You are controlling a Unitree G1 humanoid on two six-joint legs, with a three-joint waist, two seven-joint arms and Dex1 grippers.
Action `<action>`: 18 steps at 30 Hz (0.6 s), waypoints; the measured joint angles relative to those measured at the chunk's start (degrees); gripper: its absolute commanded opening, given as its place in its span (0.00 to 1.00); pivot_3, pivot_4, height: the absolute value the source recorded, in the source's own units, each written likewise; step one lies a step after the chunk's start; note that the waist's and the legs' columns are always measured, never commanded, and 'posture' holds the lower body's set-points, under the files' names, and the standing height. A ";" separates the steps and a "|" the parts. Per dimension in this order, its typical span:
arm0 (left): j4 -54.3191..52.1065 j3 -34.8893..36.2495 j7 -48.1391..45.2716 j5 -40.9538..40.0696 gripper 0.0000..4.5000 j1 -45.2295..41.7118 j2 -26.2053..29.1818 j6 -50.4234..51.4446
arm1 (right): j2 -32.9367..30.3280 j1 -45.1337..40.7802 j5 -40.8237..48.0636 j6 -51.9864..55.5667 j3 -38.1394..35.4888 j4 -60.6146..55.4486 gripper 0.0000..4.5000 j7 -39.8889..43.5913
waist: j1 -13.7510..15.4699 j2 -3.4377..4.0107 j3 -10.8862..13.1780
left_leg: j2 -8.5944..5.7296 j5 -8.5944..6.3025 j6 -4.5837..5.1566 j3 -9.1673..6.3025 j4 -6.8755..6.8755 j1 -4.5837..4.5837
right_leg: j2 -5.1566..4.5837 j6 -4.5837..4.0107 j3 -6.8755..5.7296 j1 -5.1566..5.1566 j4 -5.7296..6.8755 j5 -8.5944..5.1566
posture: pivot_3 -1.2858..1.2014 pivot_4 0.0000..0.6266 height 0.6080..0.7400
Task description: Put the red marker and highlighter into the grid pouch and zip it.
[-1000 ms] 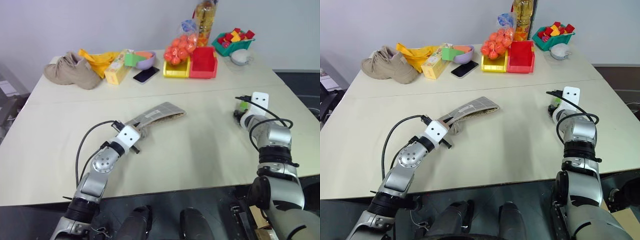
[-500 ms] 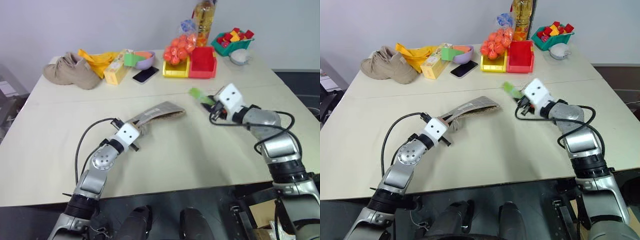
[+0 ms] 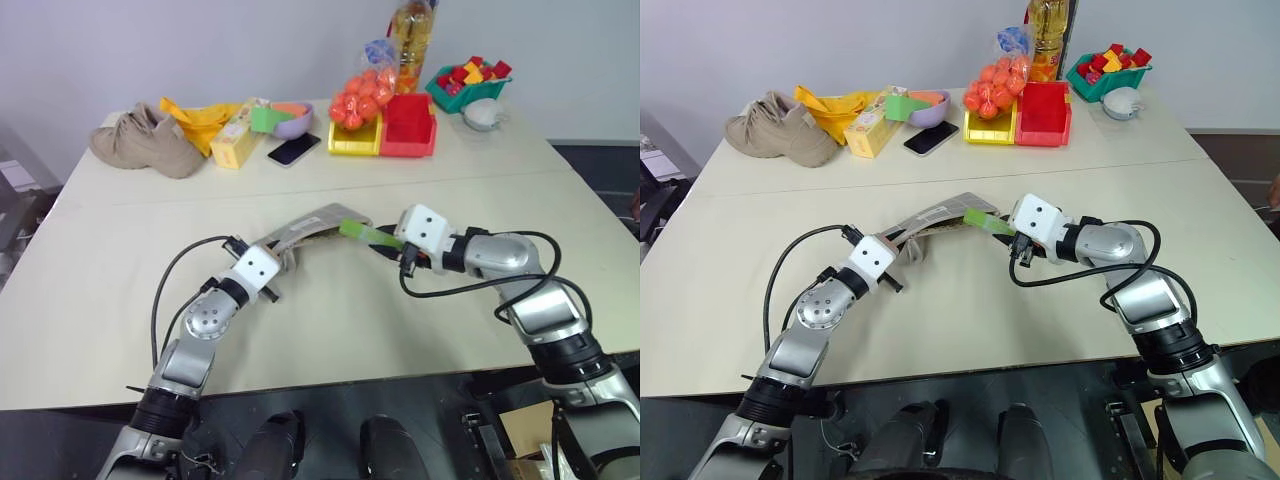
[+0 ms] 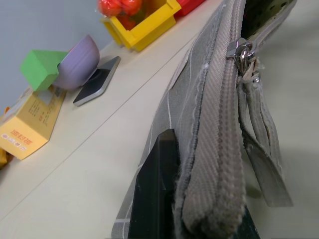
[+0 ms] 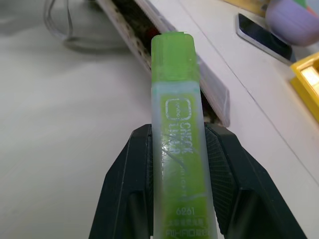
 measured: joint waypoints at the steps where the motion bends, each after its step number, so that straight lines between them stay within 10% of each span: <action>1: -0.03 -0.02 0.01 0.01 0.00 0.01 -0.05 0.00 | 0.00 -0.04 -0.08 -0.13 0.12 0.02 0.20 0.26 | 0.00 0.00 0.00 | 0.00 0.00 0.00 0.00 0.00 0.00 | 0.00 0.00 0.00 0.00 0.00 0.00 | 0.52 0.24 1.00; 18: -2.35 -0.94 -3.56 -1.17 0.00 0.91 0.73 -2.84 | -0.61 -4.18 -10.98 -6.85 5.26 4.17 0.20 1.24 | -0.05 0.00 0.00 | 0.00 0.01 -0.01 0.01 -0.01 0.00 | 0.00 0.00 0.00 -0.02 0.00 0.00 | 0.52 0.24 1.00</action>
